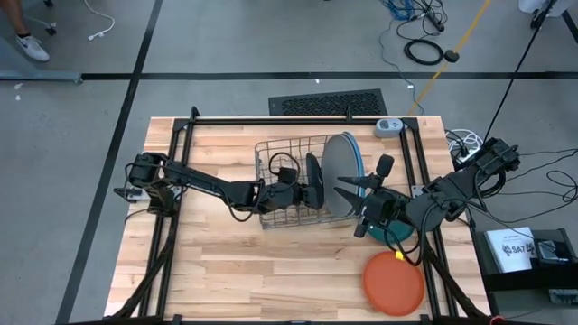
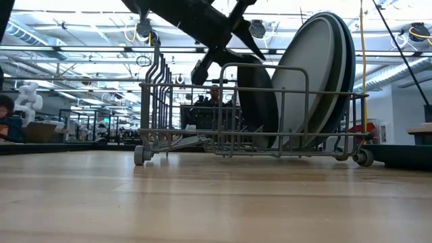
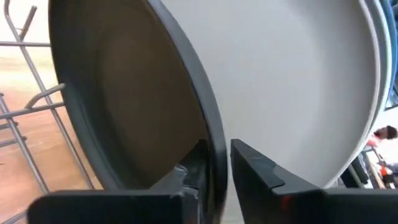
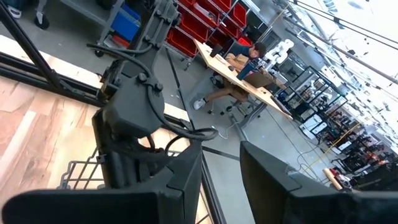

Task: Sort dishes
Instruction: Put the black plate into the dish rack

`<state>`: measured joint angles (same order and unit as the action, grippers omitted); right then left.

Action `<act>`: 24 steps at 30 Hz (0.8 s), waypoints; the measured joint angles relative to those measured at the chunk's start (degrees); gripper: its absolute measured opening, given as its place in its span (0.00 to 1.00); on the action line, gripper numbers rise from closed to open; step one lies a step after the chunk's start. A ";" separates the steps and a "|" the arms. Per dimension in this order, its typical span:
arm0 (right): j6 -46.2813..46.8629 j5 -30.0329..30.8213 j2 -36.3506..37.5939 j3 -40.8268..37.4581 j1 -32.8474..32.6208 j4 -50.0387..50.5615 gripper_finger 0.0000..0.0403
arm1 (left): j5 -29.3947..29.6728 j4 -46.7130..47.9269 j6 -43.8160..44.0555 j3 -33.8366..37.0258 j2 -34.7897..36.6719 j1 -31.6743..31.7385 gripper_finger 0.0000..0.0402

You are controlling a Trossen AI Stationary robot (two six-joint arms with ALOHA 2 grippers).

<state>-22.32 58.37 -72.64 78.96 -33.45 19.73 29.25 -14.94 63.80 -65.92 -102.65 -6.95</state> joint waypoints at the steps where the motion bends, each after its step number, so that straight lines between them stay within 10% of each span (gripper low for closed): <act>1: 0.06 0.00 0.00 0.00 0.00 0.08 0.25 | -0.73 0.17 -0.04 -0.01 0.00 0.26 0.18; 14: 0.23 0.00 0.00 0.00 0.00 0.56 0.25 | -4.60 -3.64 -4.48 -0.01 -0.02 1.71 0.52; 24: 0.41 0.00 0.00 0.00 0.00 0.92 0.25 | -7.86 -5.16 -9.60 -2.04 -0.02 2.61 0.54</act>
<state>-21.91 58.37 -72.64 78.96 -33.45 20.66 21.38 -20.10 54.20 -67.96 -102.67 -4.34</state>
